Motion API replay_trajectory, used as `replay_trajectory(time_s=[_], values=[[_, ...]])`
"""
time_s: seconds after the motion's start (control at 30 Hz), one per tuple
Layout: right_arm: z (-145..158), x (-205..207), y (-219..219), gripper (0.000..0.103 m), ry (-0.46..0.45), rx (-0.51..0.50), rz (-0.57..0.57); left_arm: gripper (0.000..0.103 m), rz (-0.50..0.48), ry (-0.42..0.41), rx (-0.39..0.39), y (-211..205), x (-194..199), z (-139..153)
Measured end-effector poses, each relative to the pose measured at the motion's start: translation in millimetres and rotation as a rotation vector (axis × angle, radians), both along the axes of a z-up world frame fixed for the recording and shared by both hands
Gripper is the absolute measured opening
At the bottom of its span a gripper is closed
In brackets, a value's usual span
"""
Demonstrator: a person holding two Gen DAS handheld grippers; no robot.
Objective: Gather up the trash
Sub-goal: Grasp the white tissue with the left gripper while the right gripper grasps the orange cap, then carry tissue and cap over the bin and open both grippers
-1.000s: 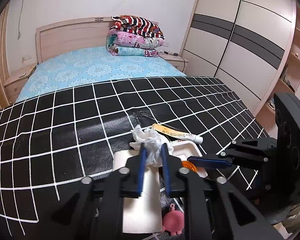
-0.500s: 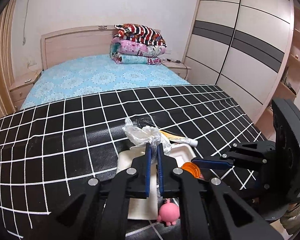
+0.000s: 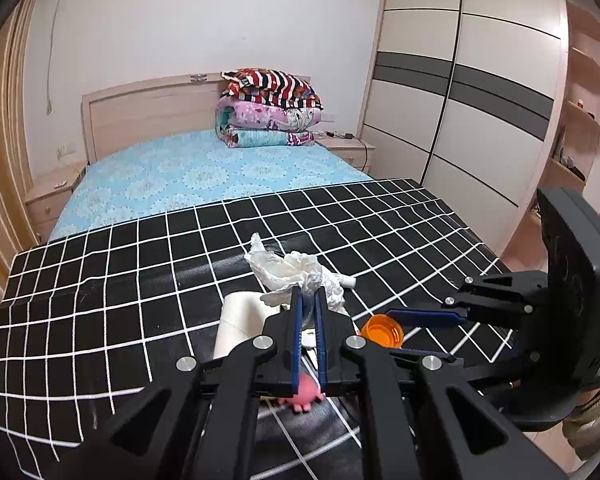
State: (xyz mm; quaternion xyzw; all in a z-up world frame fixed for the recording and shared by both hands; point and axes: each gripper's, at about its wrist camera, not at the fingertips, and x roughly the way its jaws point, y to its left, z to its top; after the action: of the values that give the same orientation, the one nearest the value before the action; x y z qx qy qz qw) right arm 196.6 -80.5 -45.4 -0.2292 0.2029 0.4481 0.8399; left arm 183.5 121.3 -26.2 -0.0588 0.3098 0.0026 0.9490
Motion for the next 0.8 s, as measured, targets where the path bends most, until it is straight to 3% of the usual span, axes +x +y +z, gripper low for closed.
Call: replay_trajectory(time_s=[0.37, 0.8], values=[[6, -38, -34, 0.030, -0.025, 0.037, 0.026, 0.006, -0.025, -0.043, 0.010, -36, -48, 17], [-1, -96, -74, 0.030, -0.039, 0.053, 0.062, 0.006, -0.095, -0.040, 0.022, -79, -121, 7]])
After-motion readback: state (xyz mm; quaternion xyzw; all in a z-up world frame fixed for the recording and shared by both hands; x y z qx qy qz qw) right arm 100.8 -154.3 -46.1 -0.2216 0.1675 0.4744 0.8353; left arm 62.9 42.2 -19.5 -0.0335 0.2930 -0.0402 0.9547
